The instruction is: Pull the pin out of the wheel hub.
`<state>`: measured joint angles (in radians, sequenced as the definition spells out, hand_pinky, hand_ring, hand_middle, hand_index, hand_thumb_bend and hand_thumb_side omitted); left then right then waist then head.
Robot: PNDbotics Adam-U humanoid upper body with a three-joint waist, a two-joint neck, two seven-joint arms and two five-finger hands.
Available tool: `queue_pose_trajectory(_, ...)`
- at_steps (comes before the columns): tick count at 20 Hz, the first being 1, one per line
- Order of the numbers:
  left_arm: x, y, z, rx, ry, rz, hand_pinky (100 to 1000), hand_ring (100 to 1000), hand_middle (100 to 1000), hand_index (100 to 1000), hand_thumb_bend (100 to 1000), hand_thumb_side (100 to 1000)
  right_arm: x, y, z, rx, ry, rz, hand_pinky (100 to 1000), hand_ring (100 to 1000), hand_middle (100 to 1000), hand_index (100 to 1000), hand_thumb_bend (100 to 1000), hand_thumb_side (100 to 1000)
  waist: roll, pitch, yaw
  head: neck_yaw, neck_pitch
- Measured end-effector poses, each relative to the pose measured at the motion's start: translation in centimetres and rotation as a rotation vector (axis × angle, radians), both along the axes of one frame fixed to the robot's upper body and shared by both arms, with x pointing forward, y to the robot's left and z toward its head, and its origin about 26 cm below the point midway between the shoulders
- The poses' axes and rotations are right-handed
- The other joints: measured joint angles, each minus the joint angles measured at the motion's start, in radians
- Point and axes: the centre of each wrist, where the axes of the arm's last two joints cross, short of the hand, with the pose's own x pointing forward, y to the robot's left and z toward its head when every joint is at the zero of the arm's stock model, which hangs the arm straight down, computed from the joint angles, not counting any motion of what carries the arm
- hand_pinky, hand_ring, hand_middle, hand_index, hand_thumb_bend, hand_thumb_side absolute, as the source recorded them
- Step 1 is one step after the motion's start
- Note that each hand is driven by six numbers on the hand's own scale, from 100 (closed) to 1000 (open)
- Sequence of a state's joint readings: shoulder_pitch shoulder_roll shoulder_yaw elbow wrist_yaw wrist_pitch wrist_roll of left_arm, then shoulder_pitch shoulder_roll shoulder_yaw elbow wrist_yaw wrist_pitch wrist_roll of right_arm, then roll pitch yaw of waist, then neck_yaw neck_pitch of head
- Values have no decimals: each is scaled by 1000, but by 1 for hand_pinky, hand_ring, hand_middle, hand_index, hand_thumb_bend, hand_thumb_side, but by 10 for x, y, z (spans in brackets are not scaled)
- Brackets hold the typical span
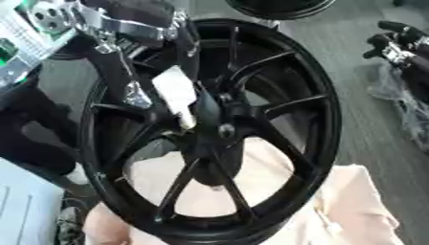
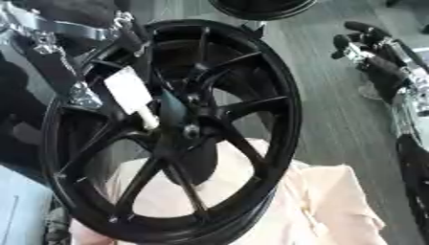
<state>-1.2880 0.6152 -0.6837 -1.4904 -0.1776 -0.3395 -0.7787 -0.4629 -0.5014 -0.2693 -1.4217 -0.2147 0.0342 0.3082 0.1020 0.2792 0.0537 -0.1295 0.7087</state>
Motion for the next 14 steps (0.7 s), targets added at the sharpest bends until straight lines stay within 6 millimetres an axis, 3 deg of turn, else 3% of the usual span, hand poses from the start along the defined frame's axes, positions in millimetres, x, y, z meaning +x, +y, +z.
queue_pose_trajectory(7, -15, 31, 37, -93, -42, 33, 757, 716, 528, 330, 573, 100, -1, -1, -2, 0, 4, -3, 954, 641, 676, 871, 372, 371, 0, 0, 9, -1, 0)
queue_pose_trajectory(14, -26, 87, 55, -169, -50, 143, 757, 711, 528, 331, 639, 100, -2, -2, -1, -3, 0, -9, 954, 641, 677, 871, 369, 371, 0, 0, 23, -5, 0)
